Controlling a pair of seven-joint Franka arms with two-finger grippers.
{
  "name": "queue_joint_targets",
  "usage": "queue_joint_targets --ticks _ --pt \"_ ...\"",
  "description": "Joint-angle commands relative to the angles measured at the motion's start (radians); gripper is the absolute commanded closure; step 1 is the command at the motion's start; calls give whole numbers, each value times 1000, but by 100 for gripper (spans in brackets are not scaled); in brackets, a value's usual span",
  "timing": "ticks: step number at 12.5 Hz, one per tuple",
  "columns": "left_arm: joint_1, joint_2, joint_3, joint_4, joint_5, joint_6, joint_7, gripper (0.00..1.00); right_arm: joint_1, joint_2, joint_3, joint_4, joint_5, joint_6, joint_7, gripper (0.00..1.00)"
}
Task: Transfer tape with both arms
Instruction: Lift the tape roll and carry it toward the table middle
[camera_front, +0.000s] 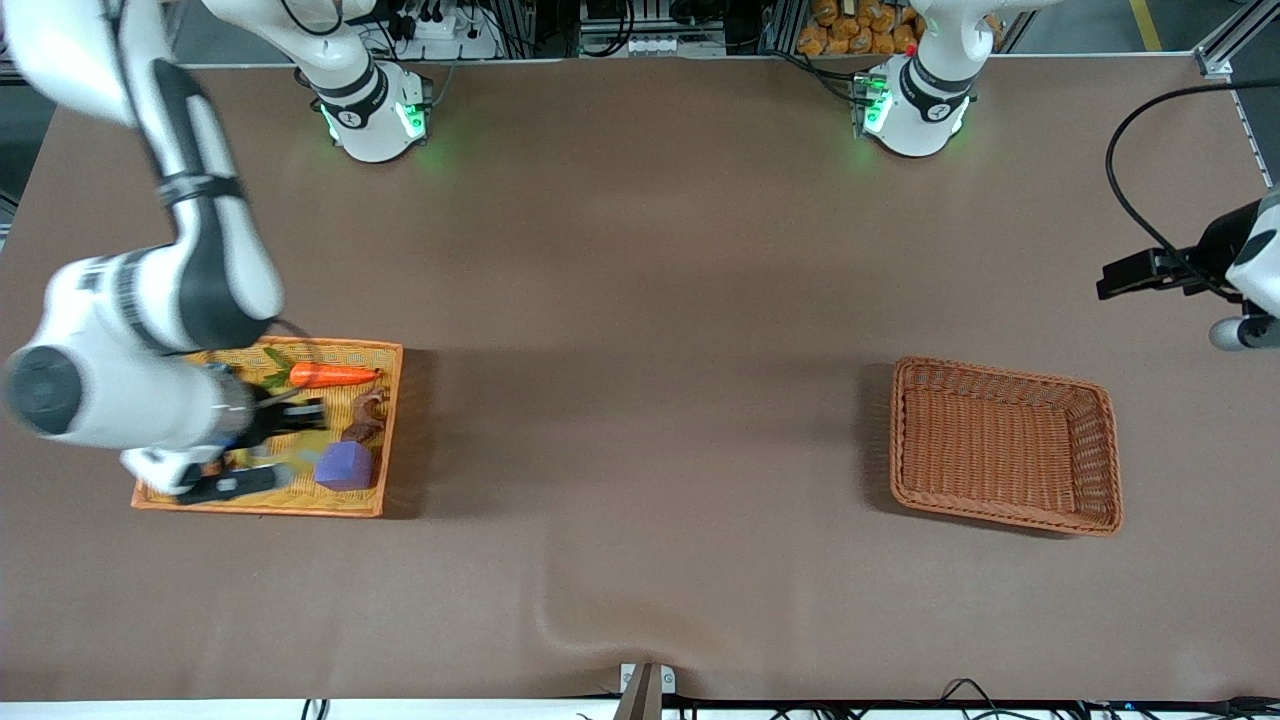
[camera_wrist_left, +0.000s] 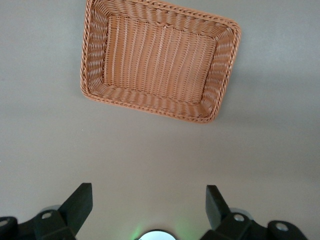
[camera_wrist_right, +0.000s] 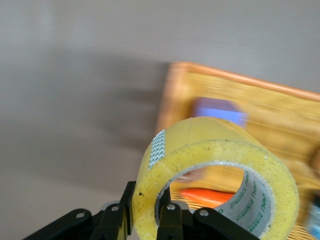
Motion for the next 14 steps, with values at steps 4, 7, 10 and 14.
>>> queue_joint_targets --ticks 4,7,10,14 --pt "38 72 -1 9 -22 51 7 0 296 157 -15 66 159 255 167 100" --pt "37 93 -1 9 -26 77 7 0 440 238 -19 63 154 451 382 100" --pt "35 115 -1 8 -28 104 7 0 510 294 -24 66 152 553 586 49" --pt "30 130 -1 3 -28 126 4 0 429 240 -24 66 158 536 579 0"
